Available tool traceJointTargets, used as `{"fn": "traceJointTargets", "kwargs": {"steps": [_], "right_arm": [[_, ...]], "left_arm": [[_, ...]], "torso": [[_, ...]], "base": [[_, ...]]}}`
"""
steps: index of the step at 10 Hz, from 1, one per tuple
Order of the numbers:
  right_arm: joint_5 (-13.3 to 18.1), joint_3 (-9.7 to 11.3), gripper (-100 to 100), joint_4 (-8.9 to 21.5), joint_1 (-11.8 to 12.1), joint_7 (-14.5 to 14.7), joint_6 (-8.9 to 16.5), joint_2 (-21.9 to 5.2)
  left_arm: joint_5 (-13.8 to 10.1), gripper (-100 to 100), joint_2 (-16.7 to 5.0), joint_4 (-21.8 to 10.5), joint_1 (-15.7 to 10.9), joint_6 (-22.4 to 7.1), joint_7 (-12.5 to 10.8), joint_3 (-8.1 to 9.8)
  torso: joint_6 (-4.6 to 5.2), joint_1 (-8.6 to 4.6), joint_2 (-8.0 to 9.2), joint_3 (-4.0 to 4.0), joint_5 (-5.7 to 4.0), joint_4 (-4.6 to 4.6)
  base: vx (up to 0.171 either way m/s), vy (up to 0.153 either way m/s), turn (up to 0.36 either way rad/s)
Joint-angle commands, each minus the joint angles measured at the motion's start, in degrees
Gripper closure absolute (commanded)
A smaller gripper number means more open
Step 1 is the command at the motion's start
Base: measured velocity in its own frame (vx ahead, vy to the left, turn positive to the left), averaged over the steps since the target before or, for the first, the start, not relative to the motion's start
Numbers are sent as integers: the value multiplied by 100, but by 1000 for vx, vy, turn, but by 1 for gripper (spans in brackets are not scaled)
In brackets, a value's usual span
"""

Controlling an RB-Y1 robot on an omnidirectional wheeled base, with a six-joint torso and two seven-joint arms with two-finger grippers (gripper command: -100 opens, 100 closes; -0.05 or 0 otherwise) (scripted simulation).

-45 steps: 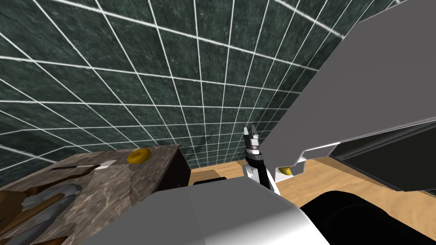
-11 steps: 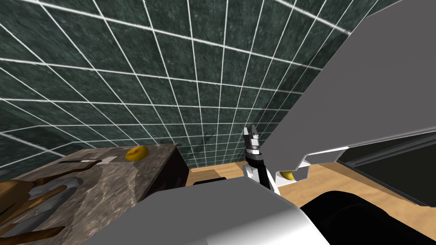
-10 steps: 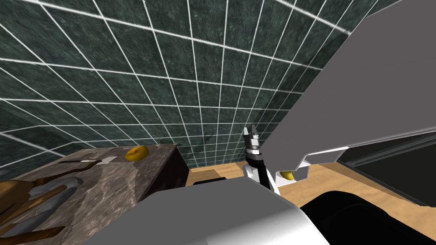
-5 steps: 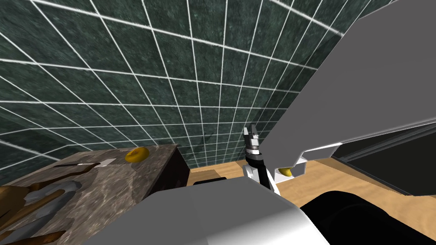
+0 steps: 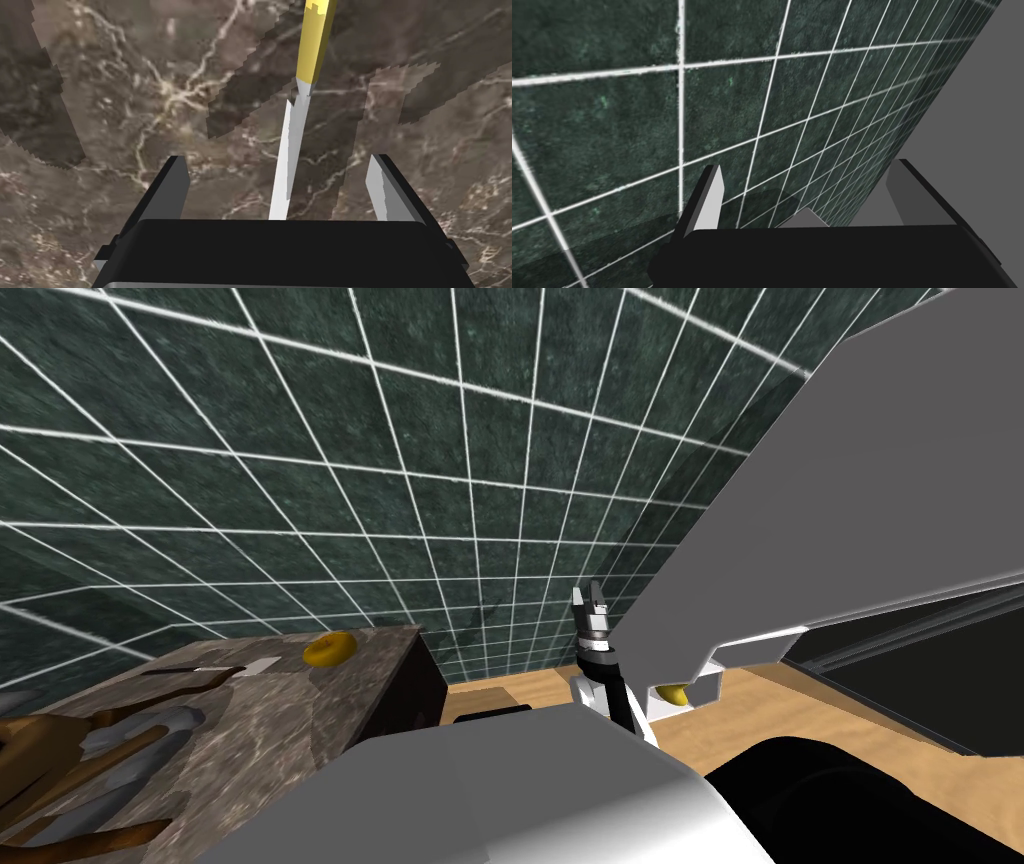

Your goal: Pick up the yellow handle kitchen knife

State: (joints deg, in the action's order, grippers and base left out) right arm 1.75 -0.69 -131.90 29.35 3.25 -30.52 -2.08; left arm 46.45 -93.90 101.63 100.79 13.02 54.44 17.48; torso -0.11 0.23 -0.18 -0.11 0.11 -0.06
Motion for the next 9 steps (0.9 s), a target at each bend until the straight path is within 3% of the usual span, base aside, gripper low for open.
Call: {"fn": "traceJointTargets", "kwargs": {"steps": [1,5,6,7,9], "right_arm": [[0,0,0,0,0,0,0,0],[0,0,0,0,0,0,0,0],[0,0,0,0,0,0,0,0],[0,0,0,0,0,0,0,0],[0,0,0,0,0,0,0,0]], "left_arm": [[-6,-100,-91,40,-124,-139,-33,-187],[-21,-100,-362,167,-466,-529,-134,-711],[-17,-100,-313,146,-408,-455,-108,-626],[-17,100,-320,152,-408,-478,-117,-632],[-14,100,-324,149,-413,-480,-112,-624]], "torso": [[0,0,0,0,0,0],[-1,0,0,0,0,0],[0,1,-1,0,0,0],[0,-3,1,0,-1,0],[-9,-4,7,4,4,1]], "base": [[6,20,20],[5,20,34],[4,10,3],[0,0,0],[1,1,-9]]}}
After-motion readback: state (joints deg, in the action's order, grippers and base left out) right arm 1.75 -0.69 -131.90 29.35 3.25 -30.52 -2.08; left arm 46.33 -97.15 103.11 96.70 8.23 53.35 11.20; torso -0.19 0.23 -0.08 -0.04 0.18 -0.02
